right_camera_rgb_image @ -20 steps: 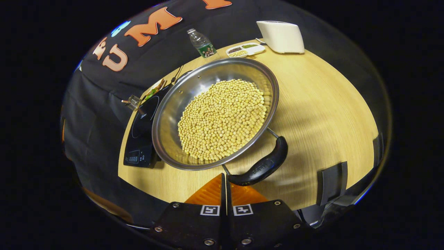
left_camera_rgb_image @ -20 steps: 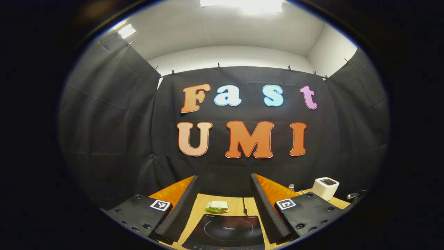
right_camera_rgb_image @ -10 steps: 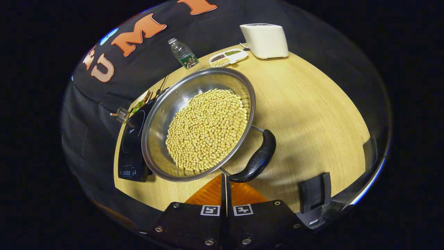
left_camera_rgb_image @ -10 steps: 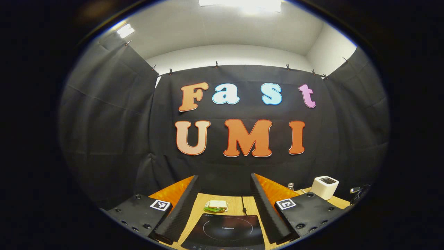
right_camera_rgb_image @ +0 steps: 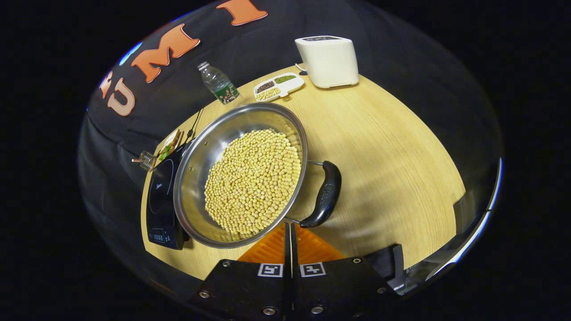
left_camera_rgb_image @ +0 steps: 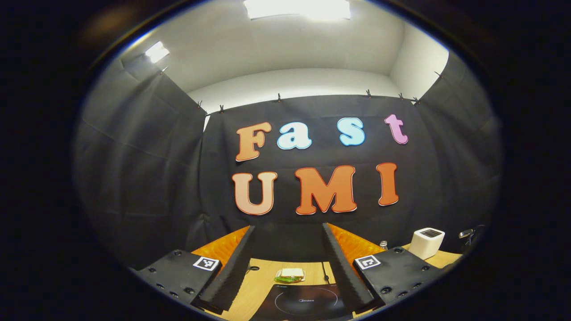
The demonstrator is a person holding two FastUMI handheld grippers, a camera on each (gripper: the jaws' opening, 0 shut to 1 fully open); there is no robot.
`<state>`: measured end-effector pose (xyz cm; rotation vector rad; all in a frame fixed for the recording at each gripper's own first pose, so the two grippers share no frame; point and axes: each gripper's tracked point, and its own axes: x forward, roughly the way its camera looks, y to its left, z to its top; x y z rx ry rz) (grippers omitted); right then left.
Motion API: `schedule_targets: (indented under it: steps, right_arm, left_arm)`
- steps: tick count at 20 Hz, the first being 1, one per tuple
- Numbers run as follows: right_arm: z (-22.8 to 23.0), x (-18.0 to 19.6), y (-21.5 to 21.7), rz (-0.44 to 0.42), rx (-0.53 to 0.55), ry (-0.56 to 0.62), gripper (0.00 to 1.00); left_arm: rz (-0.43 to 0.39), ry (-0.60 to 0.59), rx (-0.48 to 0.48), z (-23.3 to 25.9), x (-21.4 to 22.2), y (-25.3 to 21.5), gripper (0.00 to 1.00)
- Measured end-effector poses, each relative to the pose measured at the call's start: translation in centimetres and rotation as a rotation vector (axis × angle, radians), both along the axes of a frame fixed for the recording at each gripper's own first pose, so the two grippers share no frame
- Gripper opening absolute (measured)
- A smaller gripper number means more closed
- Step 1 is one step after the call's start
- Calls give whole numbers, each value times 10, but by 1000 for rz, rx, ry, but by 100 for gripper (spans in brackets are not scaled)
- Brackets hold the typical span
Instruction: First push the handle of the pot to place it horizontally, then grasp the pot with both hands and set it on the induction cooktop.
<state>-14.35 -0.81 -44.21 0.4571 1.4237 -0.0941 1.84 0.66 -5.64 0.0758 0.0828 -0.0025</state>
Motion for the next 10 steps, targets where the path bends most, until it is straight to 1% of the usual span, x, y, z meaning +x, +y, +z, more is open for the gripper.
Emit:
schedule_targets:
  steps: [4,7,10]
  right_arm:
    - [-5,9,-10,-5,-9,7,0]
    - [-7,17,-15,-24,4,15,0]
    - [-11,26,-28,-34,-17,16,0]
  left_arm:
    - [14,14,3,-6,2,9,97]
    - [25,23,3,-9,2,15,96]
    - [30,26,5,-11,3,18,97]
